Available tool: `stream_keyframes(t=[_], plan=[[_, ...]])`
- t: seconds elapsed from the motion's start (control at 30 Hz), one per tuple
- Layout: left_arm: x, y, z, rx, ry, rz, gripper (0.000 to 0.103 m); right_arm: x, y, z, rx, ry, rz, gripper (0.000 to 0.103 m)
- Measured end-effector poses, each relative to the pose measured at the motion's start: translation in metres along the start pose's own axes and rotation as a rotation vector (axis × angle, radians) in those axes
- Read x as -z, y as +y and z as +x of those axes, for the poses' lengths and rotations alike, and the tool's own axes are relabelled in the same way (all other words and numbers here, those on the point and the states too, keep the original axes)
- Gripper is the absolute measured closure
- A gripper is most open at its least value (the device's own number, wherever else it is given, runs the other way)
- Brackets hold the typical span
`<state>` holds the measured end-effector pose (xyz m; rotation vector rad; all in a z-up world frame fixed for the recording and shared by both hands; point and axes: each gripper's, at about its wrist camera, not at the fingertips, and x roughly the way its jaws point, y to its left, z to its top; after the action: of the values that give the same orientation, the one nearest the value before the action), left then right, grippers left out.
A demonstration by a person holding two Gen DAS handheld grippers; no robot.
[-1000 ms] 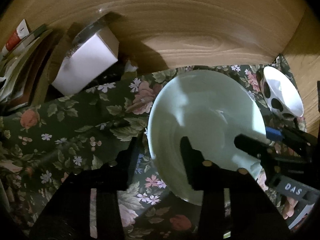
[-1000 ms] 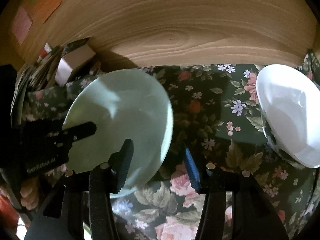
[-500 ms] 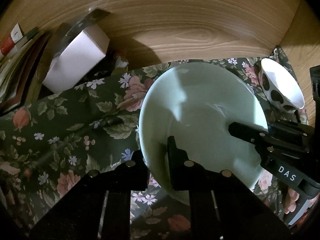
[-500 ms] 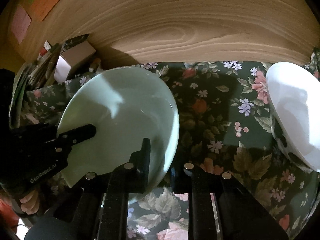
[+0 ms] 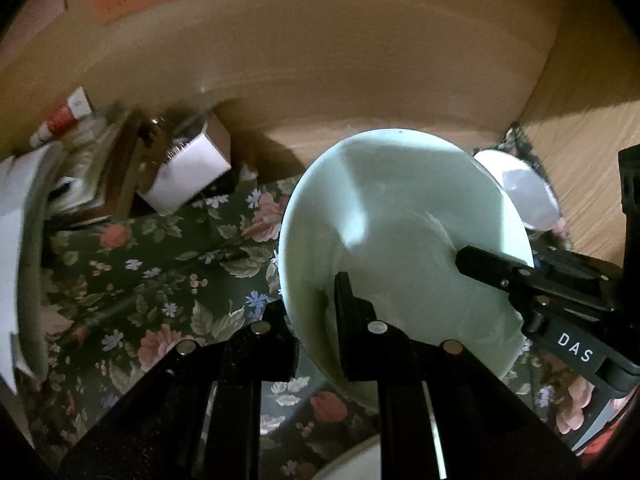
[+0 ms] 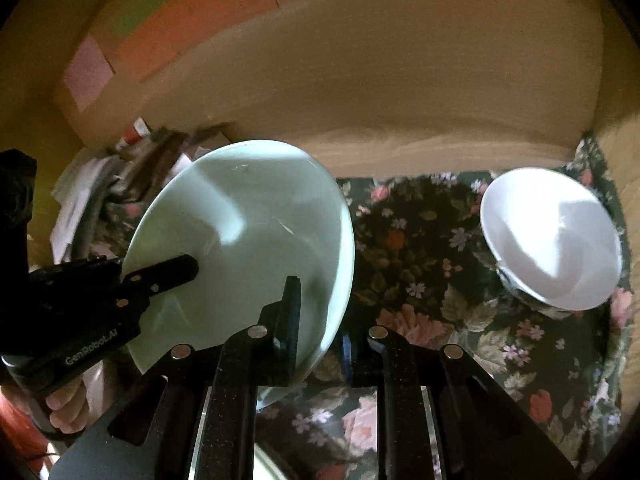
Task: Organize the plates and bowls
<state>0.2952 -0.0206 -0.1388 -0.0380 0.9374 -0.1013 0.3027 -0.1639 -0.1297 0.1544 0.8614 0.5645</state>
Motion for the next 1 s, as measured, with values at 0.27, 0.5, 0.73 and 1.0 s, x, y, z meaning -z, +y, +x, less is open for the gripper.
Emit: stream_keyframes(t=[0.27,0.5,0.73,1.0], plan=[[0.013,0.002,-0.04,0.008,-0.076,-0.007,0.088,0.006,0.014,-0.03,-0.008,-0.069,-0.023,0.088],[0.025,0.009,-0.067,-0.001,-0.126,-0.019,0.088,0.012,0.031,-0.044,-0.02,-0.103,-0.046,0.088],[0.042,0.024,-0.088,-0.014,-0.156,-0.047,0.088,0.021,0.052,-0.052,-0.039,-0.116,-0.072,0.088],[0.066,0.041,-0.115,-0.031,-0.179,-0.086,0.088,0.033,0.082,-0.054,-0.066,-0.115,-0.113,0.088]])
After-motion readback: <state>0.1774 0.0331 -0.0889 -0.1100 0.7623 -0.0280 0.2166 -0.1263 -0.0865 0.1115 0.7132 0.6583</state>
